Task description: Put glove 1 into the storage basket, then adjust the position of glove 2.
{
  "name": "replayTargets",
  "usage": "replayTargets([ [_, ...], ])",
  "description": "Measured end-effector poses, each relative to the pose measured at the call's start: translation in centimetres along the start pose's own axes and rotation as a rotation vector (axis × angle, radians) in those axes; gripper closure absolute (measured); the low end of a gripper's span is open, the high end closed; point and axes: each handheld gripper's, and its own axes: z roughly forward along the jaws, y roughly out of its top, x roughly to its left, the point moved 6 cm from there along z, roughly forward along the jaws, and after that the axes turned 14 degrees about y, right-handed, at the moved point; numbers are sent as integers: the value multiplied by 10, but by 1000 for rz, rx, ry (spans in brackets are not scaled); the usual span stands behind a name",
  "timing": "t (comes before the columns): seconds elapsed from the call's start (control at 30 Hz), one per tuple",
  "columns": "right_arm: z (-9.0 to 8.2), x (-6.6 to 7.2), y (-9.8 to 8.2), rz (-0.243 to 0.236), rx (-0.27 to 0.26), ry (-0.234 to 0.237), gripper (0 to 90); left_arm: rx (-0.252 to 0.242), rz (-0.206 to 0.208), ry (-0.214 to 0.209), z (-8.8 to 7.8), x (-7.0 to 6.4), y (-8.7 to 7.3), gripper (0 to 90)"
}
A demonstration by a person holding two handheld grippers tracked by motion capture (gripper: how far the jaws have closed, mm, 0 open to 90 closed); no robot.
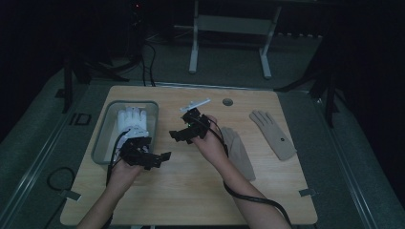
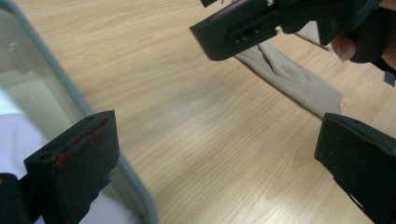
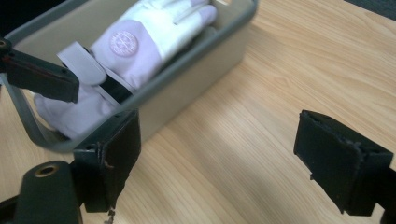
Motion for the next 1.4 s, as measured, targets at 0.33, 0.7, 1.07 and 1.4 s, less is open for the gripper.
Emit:
replayTargets([
  [0.33,-32,-17,-31,19,-40,-27,149,-43,57,-73,19,-32,-4,2],
  [0.7,-65,-39,-74,-6,-55,-50,126,-94,73,-123,37,-52,-20,2],
  [1.07,-95,-64,-103,-41,-107,-103,206,-101,100,-108,54,-58,-39,2],
  [1.4,-107,-93,-134,-56,-78,-157,372,-131,104,-155,61,-62,-56,2],
])
